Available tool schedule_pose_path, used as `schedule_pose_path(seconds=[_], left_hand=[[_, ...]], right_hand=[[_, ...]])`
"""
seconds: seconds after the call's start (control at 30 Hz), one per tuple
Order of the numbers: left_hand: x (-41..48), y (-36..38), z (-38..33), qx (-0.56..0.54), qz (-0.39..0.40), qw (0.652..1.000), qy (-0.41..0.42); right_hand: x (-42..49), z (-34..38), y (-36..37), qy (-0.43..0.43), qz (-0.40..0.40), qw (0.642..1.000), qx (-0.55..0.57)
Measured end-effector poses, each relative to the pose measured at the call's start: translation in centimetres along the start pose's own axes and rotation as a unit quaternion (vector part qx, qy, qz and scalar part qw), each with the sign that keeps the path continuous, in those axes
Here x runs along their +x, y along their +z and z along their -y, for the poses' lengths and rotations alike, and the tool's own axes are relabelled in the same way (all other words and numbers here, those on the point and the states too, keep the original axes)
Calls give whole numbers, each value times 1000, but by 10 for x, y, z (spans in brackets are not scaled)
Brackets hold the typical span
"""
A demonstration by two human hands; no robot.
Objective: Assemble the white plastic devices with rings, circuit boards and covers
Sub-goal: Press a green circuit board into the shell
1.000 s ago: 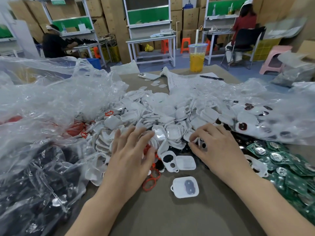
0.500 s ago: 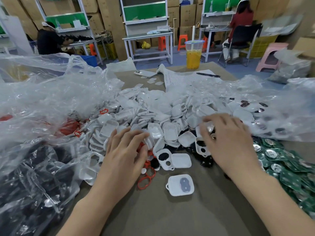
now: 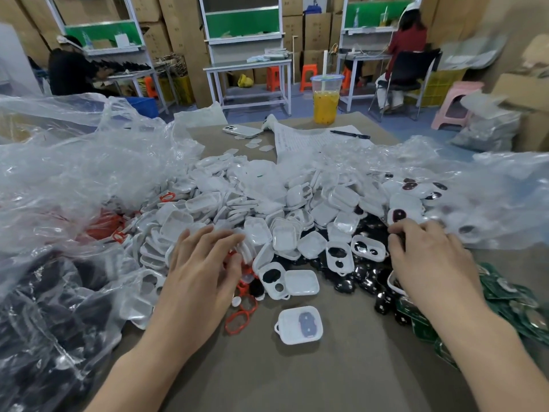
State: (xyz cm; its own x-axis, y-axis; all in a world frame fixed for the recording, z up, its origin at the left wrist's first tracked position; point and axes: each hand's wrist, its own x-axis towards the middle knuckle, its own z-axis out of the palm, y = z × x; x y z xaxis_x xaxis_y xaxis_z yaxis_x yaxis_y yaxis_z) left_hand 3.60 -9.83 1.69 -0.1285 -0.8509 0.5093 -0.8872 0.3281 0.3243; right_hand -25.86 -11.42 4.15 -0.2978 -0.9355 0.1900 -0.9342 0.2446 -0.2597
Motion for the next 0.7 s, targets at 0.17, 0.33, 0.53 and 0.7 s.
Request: schedule_pose_path(seconds=[0.17, 0.33, 0.53, 0.7], left_hand=[[0, -1, -1, 1, 0, 1000, 0], [0, -1, -2, -4, -8, 1000, -4], [0, 0, -2, -7, -12, 1000, -8], [-1, -1, -4, -37, -36, 999, -8]], right_hand=[[2, -3, 1, -11, 3, 999, 37], [2, -3, 3, -30, 21, 999, 31], [5, -6, 5, -33, 7, 998, 56], [5, -3, 9, -59, -35, 988, 138]])
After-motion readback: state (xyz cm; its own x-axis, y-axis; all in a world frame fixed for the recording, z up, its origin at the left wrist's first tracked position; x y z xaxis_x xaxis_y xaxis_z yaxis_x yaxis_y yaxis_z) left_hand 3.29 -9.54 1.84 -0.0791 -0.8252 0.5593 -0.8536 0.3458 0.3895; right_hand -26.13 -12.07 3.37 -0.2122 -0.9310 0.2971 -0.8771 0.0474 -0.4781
